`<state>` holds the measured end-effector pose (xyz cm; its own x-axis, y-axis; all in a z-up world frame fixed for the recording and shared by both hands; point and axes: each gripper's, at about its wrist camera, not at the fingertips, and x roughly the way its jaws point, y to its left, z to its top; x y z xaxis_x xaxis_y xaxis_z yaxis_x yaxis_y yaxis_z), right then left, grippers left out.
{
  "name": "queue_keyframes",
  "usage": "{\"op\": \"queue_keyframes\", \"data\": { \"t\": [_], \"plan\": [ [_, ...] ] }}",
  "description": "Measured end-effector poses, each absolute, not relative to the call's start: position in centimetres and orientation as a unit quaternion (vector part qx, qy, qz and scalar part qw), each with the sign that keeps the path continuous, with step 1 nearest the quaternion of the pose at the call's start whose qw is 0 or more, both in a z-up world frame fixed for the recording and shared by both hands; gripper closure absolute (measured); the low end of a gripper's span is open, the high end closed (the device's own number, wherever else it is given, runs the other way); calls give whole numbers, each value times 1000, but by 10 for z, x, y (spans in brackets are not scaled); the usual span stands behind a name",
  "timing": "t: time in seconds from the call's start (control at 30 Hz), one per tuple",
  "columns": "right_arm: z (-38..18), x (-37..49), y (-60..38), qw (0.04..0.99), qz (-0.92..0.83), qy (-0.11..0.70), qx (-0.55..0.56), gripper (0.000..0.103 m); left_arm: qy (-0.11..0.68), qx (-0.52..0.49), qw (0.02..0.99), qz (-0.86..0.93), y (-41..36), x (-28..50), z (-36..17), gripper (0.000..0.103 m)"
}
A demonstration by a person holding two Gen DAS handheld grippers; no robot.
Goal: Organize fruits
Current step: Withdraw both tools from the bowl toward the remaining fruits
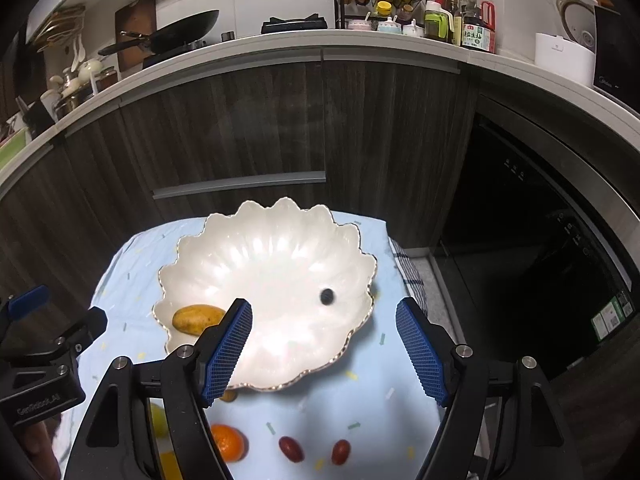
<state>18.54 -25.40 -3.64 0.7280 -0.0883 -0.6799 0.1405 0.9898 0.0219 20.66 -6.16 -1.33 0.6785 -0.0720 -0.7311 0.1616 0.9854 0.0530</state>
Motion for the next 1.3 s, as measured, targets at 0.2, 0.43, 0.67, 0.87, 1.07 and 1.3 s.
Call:
{"op": "queue_keyframes", "data": {
  "t": [0.2, 0.43, 0.67, 0.87, 1.07, 1.3],
  "plan": [
    [-39, 173, -253, 929, -62, 363, 33, 28, 396, 55, 915, -63, -59, 192, -16, 4],
    [-50, 157, -253, 925, -60, 375, 36, 28, 389, 61, 917, -61, -59, 174, -23, 4],
    [-63, 146, -250, 919, -56, 388, 29, 28, 390, 66, 917, -61, -59, 160, -34, 4],
    [-74, 139, -250, 914, -54, 401, 30, 28, 395, 67, 914, -64, -61, 150, -44, 4],
    [-85, 130, -250, 910, -52, 411, 26, 28, 398, 69, 912, -76, -61, 139, -54, 4],
    [-98, 119, -251, 905, -53, 421, 28, 28, 396, 78, 912, -77, -62, 126, -63, 4]
  ]
}}
